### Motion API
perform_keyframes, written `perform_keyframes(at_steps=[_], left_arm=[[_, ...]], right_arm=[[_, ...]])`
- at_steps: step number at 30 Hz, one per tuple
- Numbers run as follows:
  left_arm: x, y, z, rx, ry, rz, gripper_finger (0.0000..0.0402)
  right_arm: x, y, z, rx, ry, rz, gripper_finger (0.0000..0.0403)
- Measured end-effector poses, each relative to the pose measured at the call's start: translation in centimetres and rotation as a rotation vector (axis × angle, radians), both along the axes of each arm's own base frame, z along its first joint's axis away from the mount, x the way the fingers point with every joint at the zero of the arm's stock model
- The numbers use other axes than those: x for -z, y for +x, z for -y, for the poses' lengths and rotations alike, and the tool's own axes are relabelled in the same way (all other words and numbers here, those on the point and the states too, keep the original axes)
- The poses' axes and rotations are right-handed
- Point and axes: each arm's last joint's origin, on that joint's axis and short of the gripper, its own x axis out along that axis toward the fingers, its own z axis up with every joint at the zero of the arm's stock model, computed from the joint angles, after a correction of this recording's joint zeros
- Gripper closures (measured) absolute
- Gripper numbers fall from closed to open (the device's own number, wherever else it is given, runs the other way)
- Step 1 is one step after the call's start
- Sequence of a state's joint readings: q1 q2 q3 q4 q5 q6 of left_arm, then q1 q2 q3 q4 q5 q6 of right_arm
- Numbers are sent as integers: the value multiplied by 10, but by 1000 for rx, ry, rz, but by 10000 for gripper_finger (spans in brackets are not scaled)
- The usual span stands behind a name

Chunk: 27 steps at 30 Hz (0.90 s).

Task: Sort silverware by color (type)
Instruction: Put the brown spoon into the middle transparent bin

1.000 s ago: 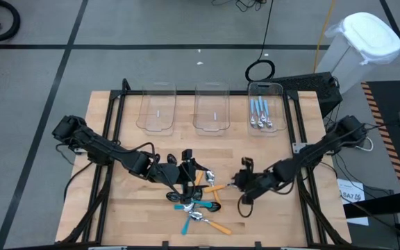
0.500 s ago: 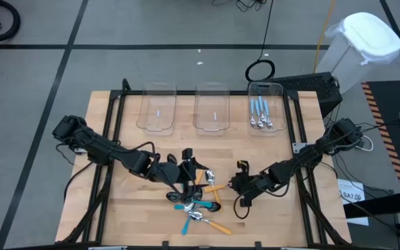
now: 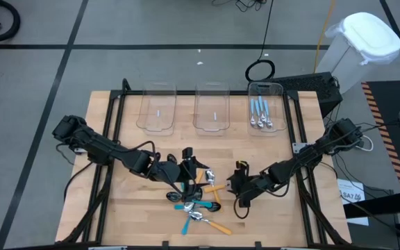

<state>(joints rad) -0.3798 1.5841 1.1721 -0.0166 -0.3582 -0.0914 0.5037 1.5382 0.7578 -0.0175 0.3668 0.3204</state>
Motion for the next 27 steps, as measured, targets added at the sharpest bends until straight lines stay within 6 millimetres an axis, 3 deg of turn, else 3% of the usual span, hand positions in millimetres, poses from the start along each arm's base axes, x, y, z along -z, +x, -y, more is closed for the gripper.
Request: perform_keyframes(at_steps=[5,18,27], left_arm=[[-1,0,0,0,-3,9,133],[-1,0,0,3,2,11,133],[-1,0,0,3,3,11,133]], right_arm=[[11,3,-1,-3,-17,-31,181],[39,15,13,0,2,-132,212],[40,16,18,-6,53,-170,278]])
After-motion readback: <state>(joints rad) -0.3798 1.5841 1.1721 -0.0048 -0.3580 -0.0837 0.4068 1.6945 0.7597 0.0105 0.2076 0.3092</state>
